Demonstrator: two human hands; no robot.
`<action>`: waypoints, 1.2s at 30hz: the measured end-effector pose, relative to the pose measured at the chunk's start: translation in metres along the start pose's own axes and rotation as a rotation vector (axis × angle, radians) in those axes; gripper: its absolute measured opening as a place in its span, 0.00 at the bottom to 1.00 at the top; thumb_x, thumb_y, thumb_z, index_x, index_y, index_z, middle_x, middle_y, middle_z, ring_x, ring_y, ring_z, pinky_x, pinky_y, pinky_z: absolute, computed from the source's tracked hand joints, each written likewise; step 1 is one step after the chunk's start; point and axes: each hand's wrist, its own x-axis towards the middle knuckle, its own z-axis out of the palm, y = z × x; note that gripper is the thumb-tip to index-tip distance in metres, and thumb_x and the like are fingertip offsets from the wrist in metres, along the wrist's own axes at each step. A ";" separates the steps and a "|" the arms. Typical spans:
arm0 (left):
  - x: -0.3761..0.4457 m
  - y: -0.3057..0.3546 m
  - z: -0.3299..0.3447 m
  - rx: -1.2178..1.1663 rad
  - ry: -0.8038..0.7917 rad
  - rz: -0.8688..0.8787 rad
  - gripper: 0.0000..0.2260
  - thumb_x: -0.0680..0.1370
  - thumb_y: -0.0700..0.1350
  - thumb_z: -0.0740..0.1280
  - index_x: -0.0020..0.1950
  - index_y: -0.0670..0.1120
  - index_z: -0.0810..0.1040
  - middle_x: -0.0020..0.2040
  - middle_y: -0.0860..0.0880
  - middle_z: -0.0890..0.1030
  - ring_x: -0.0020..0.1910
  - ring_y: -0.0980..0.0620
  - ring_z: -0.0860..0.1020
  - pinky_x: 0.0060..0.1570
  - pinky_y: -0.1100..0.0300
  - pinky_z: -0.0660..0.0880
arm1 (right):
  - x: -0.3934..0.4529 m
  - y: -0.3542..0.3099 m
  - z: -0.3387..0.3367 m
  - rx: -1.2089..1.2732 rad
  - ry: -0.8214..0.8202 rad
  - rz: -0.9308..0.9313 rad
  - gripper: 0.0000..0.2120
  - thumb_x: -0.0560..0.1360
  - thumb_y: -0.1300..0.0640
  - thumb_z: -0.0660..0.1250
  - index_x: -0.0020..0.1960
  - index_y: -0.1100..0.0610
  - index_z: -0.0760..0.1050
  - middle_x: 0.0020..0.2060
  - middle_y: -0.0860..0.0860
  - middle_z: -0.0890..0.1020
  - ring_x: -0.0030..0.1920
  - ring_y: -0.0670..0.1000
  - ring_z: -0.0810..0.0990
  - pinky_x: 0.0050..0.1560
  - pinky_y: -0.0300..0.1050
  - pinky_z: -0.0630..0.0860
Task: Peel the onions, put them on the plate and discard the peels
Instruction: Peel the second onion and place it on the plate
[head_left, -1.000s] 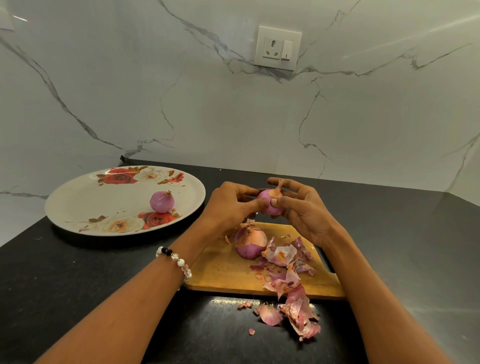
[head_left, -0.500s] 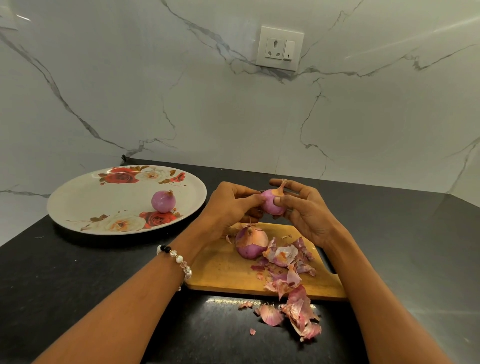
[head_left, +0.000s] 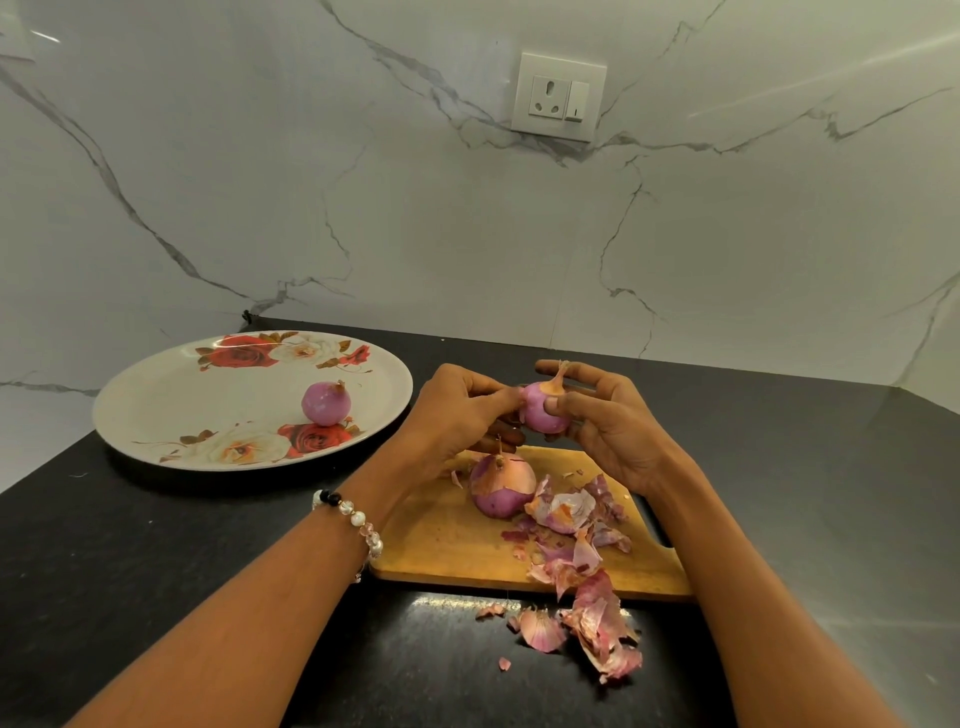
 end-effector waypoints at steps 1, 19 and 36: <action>0.000 0.000 0.000 -0.004 -0.016 -0.014 0.09 0.76 0.45 0.70 0.53 0.42 0.82 0.43 0.45 0.84 0.38 0.50 0.84 0.38 0.58 0.82 | 0.000 0.000 0.000 -0.008 -0.005 0.000 0.18 0.74 0.72 0.66 0.61 0.58 0.77 0.58 0.63 0.79 0.55 0.60 0.82 0.55 0.55 0.80; 0.001 0.001 -0.001 -0.142 0.052 -0.103 0.09 0.78 0.46 0.67 0.49 0.40 0.82 0.40 0.42 0.85 0.37 0.47 0.84 0.38 0.55 0.82 | 0.000 0.000 0.002 -0.025 0.006 -0.006 0.19 0.74 0.73 0.66 0.60 0.56 0.77 0.55 0.60 0.79 0.55 0.59 0.81 0.52 0.52 0.80; 0.003 0.001 -0.004 -0.051 0.079 -0.045 0.10 0.77 0.48 0.68 0.50 0.42 0.81 0.44 0.45 0.84 0.39 0.50 0.84 0.38 0.56 0.82 | 0.004 0.002 -0.001 0.119 0.044 -0.076 0.16 0.66 0.63 0.67 0.53 0.61 0.79 0.53 0.58 0.80 0.52 0.55 0.80 0.40 0.41 0.80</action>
